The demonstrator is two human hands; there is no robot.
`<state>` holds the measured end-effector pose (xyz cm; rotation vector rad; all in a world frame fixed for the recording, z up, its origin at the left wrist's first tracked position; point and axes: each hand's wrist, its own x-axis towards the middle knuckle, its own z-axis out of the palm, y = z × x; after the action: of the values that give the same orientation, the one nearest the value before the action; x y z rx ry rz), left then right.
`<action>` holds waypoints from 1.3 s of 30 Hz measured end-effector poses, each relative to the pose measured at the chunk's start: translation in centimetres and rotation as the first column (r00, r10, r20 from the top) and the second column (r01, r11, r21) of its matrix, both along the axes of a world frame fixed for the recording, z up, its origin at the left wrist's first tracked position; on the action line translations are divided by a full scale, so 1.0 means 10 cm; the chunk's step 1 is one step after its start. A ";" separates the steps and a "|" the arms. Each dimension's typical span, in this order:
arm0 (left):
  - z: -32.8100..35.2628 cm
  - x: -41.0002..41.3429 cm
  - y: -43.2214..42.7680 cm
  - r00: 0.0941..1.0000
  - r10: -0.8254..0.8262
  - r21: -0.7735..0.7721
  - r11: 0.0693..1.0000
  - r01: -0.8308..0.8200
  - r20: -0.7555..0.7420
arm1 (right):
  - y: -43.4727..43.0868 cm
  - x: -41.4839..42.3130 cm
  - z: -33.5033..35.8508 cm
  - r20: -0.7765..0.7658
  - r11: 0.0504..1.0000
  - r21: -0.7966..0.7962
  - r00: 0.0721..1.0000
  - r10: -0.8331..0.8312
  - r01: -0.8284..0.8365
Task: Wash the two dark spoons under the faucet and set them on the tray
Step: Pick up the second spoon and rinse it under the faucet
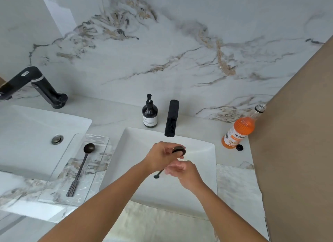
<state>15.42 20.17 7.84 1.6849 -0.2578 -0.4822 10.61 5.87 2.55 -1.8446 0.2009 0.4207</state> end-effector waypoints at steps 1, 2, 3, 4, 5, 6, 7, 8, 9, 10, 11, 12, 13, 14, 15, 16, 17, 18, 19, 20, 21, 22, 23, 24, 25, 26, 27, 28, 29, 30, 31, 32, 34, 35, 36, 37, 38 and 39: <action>0.00 -0.01 0.01 0.999 0.044 0.001 0.999 -0.044 0.017 | 0.03 -0.01 0.01 0.010 0.998 0.047 1.000 -0.029 0.029; 0.03 -0.02 0.01 0.997 0.079 -0.067 0.995 -0.079 -0.010 | 0.07 -0.02 0.04 0.018 0.995 0.089 0.999 -0.051 0.049; 0.05 -0.03 0.00 0.991 0.114 -0.158 0.980 -0.123 -0.067 | 0.11 -0.03 0.07 0.032 0.994 0.097 0.998 -0.057 0.054; 0.07 -0.02 0.00 0.978 0.158 -0.228 0.956 -0.187 -0.137 | 0.14 -0.03 0.09 0.046 0.995 0.084 0.997 -0.061 0.057; 0.09 -0.01 0.01 0.956 0.209 -0.269 0.927 -0.260 -0.206 | 0.16 -0.04 0.10 0.056 0.997 0.053 0.996 -0.064 0.061; 0.12 0.00 0.01 0.931 0.248 -0.295 0.899 -0.323 -0.267 | 0.18 -0.05 0.11 0.077 0.997 0.014 0.994 -0.075 0.074; 0.15 0.00 0.02 0.910 0.268 -0.315 0.875 -0.367 -0.316 | 0.19 -0.05 0.12 0.107 0.993 -0.013 0.987 -0.117 0.119; 0.18 0.00 0.01 0.900 0.268 -0.325 0.865 -0.382 -0.344 | 0.18 -0.05 0.14 0.137 0.984 -0.032 0.976 -0.170 0.176; 0.21 0.00 0.00 0.904 0.251 -0.322 0.873 -0.366 -0.346 | 0.18 -0.05 0.17 0.157 0.974 -0.046 0.965 -0.211 0.221; 0.24 -0.01 -0.01 0.916 0.219 -0.311 0.892 -0.327 -0.335 | 0.16 -0.05 0.21 0.157 0.971 -0.048 0.961 -0.226 0.236; 0.27 -0.02 -0.02 0.929 0.177 -0.297 0.913 -0.278 -0.326 | 0.15 -0.05 0.23 0.145 0.974 -0.044 0.966 -0.212 0.220; 0.29 -0.03 -0.03 0.934 0.138 -0.279 0.931 -0.236 -0.329 | 0.14 -0.07 0.23 0.130 0.983 -0.047 0.977 -0.171 0.178; 0.30 -0.03 -0.04 0.932 0.112 -0.262 0.942 -0.209 -0.344 | 0.13 -0.09 0.23 0.121 0.990 -0.054 0.985 -0.124 0.131; 0.31 -0.03 -0.02 0.929 0.097 -0.249 0.949 -0.195 -0.358 | 0.12 -0.11 0.21 0.120 0.994 -0.062 0.989 -0.086 0.094; 0.30 -0.03 0.00 0.928 0.094 -0.237 0.953 -0.189 -0.361 | 0.11 -0.14 0.20 0.126 0.995 -0.071 0.990 -0.064 0.073; 0.29 -0.04 0.02 0.930 0.098 -0.221 0.958 -0.185 -0.354 | 0.11 -0.17 0.20 0.139 0.995 -0.080 0.989 -0.056 0.068; 0.28 -0.08 0.04 0.936 0.110 -0.191 0.965 -0.182 -0.334 | 0.10 -0.19 0.20 0.148 0.994 -0.087 0.988 -0.054 0.067; 0.26 -0.12 0.06 0.945 0.129 -0.145 0.973 -0.179 -0.301 | 0.09 -0.20 0.19 0.148 0.994 -0.089 0.988 -0.054 0.067; 0.23 -0.17 0.06 0.953 0.150 -0.094 0.979 -0.180 -0.262 | 0.09 -0.21 0.18 0.147 0.994 -0.088 0.988 -0.054 0.067; 0.21 -0.22 0.07 0.959 0.170 -0.061 0.980 -0.189 -0.226 | 0.09 -0.20 0.19 0.152 0.994 -0.085 0.987 -0.055 0.068; 0.19 -0.25 0.07 0.963 0.185 -0.051 0.979 -0.198 -0.197 | 0.10 -0.21 0.19 0.164 0.994 -0.079 0.985 -0.059 0.073; 0.19 -0.27 0.07 0.966 0.194 -0.053 0.977 -0.206 -0.170 | 0.11 -0.21 0.20 0.178 0.994 -0.070 0.982 -0.069 0.083; 0.20 -0.29 0.07 0.969 0.202 -0.050 0.976 -0.211 -0.140 | 0.12 -0.21 0.21 0.198 0.993 -0.070 0.977 -0.077 0.092; 0.23 -0.30 0.06 0.972 0.205 -0.042 0.977 -0.211 -0.111 | 0.12 -0.21 0.23 0.211 0.992 -0.076 0.974 -0.079 0.097; 0.24 -0.32 0.05 0.975 0.207 -0.038 0.977 -0.211 -0.086 | 0.12 -0.20 0.24 0.213 0.992 -0.079 0.974 -0.076 0.095; 0.24 -0.34 0.05 0.974 0.216 -0.040 0.975 -0.218 -0.064 | 0.11 -0.20 0.25 0.210 0.993 -0.072 0.975 -0.073 0.090; 0.24 -0.35 0.04 0.973 0.229 -0.049 0.972 -0.230 -0.036 | 0.11 -0.18 0.28 0.213 0.994 -0.063 0.974 -0.073 0.088; 0.25 -0.36 0.04 0.973 0.230 -0.070 0.971 -0.230 -0.003 | 0.11 -0.16 0.31 0.214 0.995 -0.048 0.974 -0.075 0.087; 0.25 -0.39 0.04 0.974 0.224 -0.105 0.970 -0.221 0.022 | 0.10 -0.15 0.35 0.211 0.996 -0.031 0.974 -0.078 0.087; 0.24 -0.40 0.03 0.974 0.223 -0.142 0.966 -0.215 0.043 | 0.09 -0.13 0.38 0.223 0.996 -0.022 0.972 -0.079 0.086; 0.24 -0.40 0.03 0.971 0.231 -0.164 0.962 -0.218 0.065 | 0.08 -0.11 0.42 0.243 0.997 -0.021 0.967 -0.073 0.081; 0.22 -0.41 0.04 0.969 0.236 -0.176 0.959 -0.221 0.074 | 0.07 -0.12 0.44 0.250 0.997 -0.026 0.967 -0.058 0.066; 0.19 -0.43 0.04 0.965 0.247 -0.174 0.957 -0.230 0.082 | 0.08 -0.13 0.45 0.254 0.997 -0.060 0.966 -0.036 0.052; 0.19 -0.43 0.04 0.962 0.258 -0.153 0.958 -0.244 0.085 | 0.11 -0.15 0.45 0.255 0.995 -0.092 0.967 -0.026 0.050; 0.18 -0.43 0.06 0.956 0.280 -0.115 0.956 -0.270 0.086 | 0.16 -0.17 0.43 0.248 0.992 -0.118 0.969 -0.017 0.047; 0.16 -0.40 0.09 0.945 0.313 -0.071 0.949 -0.308 0.093 | 0.21 -0.19 0.40 0.248 0.990 -0.133 0.969 -0.011 0.045; 0.13 -0.37 0.13 0.938 0.330 -0.035 0.944 -0.328 0.104 | 0.27 -0.21 0.37 0.260 0.988 -0.149 0.966 -0.003 0.043; 0.12 -0.35 0.17 0.940 0.321 -0.001 0.946 -0.323 0.114 | 0.33 -0.22 0.34 0.279 0.982 -0.181 0.960 0.008 0.044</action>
<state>11.97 21.84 9.03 1.7331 -0.0559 -0.1443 8.39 9.16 5.99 -2.0610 0.0649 0.1271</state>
